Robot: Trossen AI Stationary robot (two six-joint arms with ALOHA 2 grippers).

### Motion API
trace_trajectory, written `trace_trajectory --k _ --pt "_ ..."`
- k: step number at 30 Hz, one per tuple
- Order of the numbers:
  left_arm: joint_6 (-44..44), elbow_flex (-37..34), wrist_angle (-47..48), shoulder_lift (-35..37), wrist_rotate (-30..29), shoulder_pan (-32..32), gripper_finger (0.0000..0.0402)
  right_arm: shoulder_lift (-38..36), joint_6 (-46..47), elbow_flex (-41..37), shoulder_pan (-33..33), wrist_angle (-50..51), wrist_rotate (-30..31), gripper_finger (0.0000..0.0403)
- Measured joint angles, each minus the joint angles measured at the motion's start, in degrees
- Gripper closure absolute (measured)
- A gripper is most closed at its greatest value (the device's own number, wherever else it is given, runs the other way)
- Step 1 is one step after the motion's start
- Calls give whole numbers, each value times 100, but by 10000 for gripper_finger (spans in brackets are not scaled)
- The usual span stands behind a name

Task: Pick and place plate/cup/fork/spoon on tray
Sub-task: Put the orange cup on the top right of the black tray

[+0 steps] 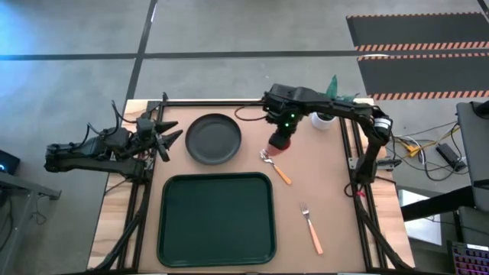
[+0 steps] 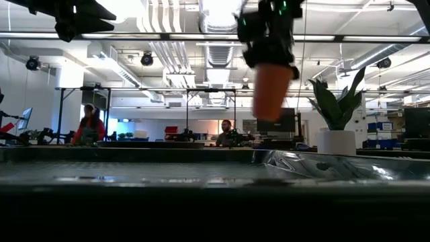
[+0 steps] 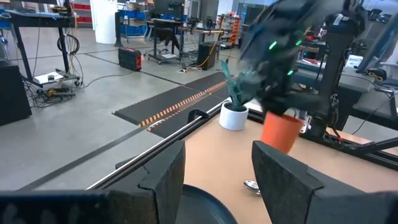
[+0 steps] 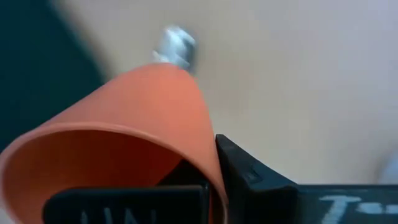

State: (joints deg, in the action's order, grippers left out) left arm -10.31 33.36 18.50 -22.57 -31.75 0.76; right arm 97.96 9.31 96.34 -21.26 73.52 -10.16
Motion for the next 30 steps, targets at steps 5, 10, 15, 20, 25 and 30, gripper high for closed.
trace_trajectory --k 5,10,15,20,25,30 --pt "2 0 2 -2 -1 -1 232 148 381 775 803 -36 -82 395" --pt "2 0 9 -1 0 1 232 486 780 1397 1629 -24 -100 395" --pt "2 -2 9 0 0 -1 232 1015 1077 1829 2238 1 -98 395" --pt "2 -2 11 -2 0 1 232 1867 1090 2291 2455 559 -97 395" --pt "4 -2 23 -2 44 1 232 2895 732 3210 2417 1640 115 395" --pt "2 -7 124 6 68 3 232 3225 384 3830 2395 1513 -76 395"
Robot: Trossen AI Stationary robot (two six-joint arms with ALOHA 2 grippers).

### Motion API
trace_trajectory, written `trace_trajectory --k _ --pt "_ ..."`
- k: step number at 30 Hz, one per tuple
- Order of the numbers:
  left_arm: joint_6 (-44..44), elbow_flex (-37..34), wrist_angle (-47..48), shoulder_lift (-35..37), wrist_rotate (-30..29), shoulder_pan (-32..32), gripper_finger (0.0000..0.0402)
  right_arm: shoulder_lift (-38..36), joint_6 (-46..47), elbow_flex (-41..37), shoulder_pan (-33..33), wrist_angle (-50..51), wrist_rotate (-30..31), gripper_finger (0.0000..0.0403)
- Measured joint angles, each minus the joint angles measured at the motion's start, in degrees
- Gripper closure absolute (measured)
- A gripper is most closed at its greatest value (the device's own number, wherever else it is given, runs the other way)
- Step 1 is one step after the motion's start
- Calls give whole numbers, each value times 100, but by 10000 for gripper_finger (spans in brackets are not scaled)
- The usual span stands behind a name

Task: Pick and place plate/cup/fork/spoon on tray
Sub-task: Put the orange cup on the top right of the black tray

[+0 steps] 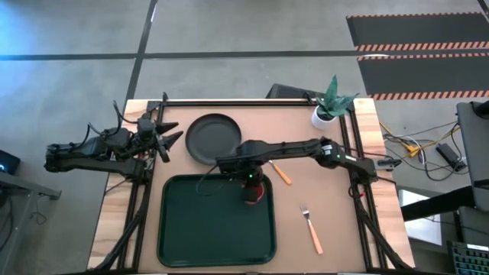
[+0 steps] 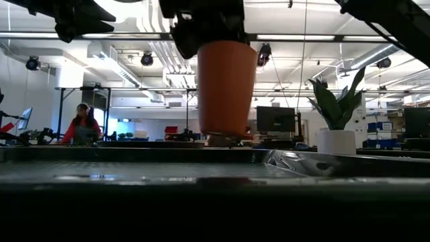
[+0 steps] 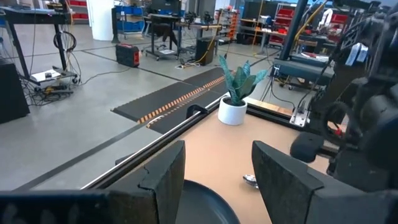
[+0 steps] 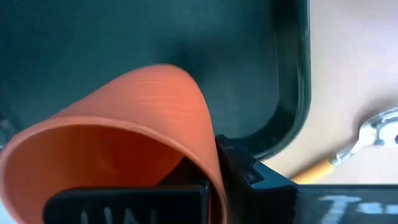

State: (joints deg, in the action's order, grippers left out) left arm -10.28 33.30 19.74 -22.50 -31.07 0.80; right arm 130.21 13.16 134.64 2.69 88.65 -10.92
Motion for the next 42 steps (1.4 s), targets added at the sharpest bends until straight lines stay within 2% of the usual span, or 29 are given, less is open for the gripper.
trace_trajectory --k 5,11,25,36,42 --pt "-127 -18 66 15 7 0 232 -56 33 -152 -136 -48 551 395" --pt "-133 -55 59 18 7 0 232 -76 -11 -149 -235 -124 542 395" --pt "-133 -81 62 18 4 0 232 -76 49 -766 -246 -538 290 395" --pt "-132 -83 62 20 4 0 232 -76 76 -773 -246 -751 188 394" --pt "-131 -82 64 32 4 0 232 -76 49 -773 -217 -758 188 373"
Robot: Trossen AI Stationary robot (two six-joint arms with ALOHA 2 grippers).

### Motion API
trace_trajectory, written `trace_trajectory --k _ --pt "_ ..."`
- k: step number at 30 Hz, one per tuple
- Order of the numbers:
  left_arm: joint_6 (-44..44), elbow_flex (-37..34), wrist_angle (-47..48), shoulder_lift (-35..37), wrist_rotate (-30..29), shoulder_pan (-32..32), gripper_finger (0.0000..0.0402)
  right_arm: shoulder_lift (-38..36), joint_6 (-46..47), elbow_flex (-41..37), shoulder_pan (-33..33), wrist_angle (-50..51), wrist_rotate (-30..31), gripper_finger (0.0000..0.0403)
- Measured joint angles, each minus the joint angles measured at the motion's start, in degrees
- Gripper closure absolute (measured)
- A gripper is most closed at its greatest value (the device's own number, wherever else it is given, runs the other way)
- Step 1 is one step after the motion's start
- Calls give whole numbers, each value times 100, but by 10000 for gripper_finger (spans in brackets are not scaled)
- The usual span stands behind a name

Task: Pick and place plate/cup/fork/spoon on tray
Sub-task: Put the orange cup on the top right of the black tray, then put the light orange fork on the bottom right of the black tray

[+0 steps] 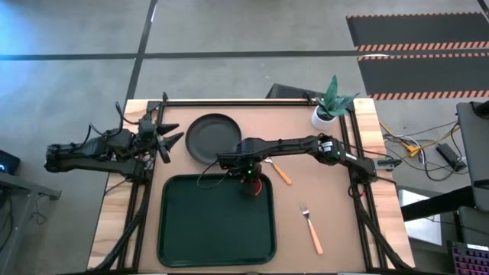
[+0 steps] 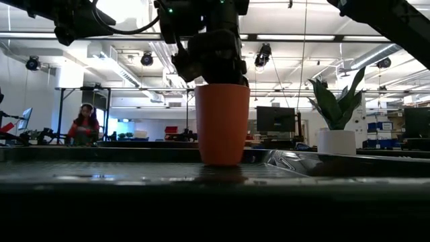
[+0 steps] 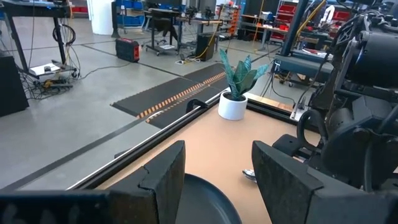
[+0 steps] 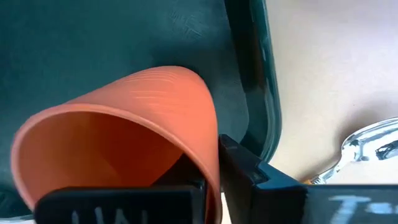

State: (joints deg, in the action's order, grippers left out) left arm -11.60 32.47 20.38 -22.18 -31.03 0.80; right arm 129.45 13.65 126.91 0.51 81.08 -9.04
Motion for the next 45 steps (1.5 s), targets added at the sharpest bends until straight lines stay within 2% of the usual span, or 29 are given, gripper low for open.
trace_trajectory --k 6,12,17,24,28,34,39,45 --pt "-1 0 -1 9 0 0 232 -71 -11 2 9 4 2 336" --pt "-2 2 -8 12 -2 -1 232 -573 306 25 -4 59 2 312" --pt "-2 2 -15 9 -2 -2 232 -1109 707 75 -4 172 4 308" --pt "-2 6 0 36 -2 -4 232 -1994 1825 -115 289 887 136 318" --pt "-2 6 2 50 -2 -4 232 -2568 2758 -651 719 875 570 313" --pt "-2 11 4 62 -2 -4 232 -3387 4781 -2113 1558 897 1057 291" --pt "-2 21 -2 71 11 -4 232 -3892 6656 -3368 2302 660 981 270" --pt "-2 21 0 71 35 -4 232 -4326 8342 -4681 3067 -626 710 253"
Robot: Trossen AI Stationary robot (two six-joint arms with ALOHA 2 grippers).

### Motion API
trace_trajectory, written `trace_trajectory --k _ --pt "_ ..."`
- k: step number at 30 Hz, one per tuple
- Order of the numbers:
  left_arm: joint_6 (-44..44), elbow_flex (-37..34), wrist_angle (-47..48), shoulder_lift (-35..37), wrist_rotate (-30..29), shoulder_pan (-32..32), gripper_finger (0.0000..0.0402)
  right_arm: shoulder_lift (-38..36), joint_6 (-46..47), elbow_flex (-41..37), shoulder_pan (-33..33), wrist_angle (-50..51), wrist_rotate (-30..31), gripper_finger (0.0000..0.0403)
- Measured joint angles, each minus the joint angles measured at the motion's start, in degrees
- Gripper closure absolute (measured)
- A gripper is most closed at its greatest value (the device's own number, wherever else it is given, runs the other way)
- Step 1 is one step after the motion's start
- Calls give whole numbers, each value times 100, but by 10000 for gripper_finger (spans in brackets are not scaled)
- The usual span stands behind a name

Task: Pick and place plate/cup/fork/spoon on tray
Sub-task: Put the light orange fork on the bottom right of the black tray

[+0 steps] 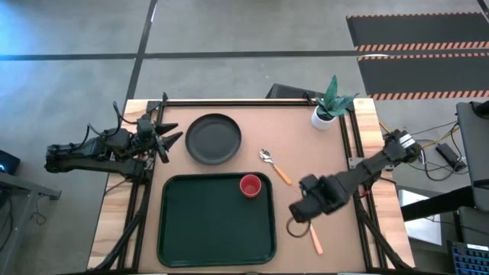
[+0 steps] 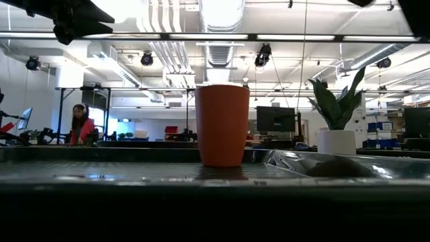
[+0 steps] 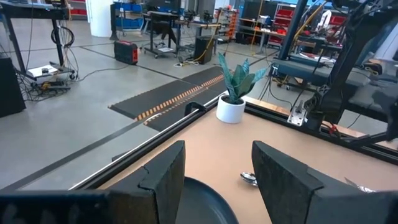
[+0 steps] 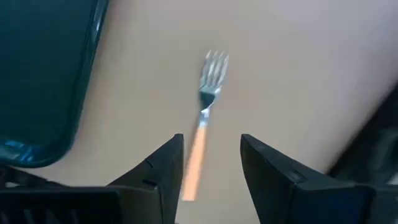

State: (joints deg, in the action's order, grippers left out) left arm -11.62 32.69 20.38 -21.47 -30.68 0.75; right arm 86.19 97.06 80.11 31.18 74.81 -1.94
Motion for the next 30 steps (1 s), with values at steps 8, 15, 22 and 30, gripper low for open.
trace_trajectory --k 8,15,22,30 --pt "0 0 7 -9 3 0 232 9 1079 -1341 617 -1889 -329 252" --pt "-4 -8 8 26 5 0 232 55 1404 -2028 821 -2885 -459 252" --pt "-4 -7 7 26 7 4 232 55 1389 -2483 830 -3390 -457 252" --pt "-4 -7 10 41 5 4 232 55 1337 -2741 830 -3546 -452 252"
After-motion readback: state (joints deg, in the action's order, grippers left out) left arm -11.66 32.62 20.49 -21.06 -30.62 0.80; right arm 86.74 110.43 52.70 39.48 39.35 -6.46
